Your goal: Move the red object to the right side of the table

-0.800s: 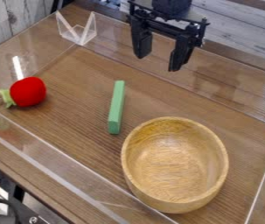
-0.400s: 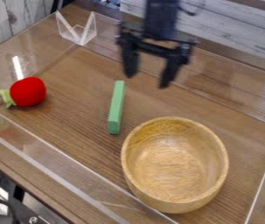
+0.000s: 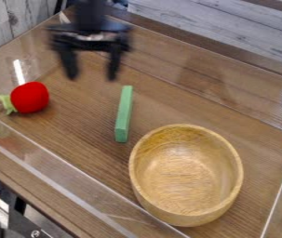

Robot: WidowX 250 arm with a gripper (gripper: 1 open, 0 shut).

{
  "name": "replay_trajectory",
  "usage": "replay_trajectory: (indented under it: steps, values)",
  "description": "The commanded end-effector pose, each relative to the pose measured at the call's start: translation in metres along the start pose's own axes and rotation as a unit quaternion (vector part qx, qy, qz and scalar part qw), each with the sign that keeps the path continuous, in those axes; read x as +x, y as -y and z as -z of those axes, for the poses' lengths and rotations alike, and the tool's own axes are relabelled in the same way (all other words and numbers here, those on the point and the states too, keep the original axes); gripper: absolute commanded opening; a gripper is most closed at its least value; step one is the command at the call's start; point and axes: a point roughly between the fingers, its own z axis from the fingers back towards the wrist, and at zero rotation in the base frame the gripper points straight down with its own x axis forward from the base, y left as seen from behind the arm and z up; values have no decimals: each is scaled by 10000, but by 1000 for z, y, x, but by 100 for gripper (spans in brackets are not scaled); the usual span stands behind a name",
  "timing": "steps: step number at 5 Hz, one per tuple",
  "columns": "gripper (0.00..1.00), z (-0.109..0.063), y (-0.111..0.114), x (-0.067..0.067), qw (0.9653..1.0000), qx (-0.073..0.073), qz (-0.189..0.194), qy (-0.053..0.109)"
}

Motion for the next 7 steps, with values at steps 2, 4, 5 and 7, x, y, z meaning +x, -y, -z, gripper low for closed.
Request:
replay_trajectory:
  steps: [2,4,5,7]
  values:
    - [100,-12,-56,5,9938,-460,-952,345]
    - [100,-4,-96,22,9722,-744,-2176,443]
    - [100,3,-105,33,9647,-745,-2477,484]
    - [100,29,-102,48,9454,-709,-3128,571]
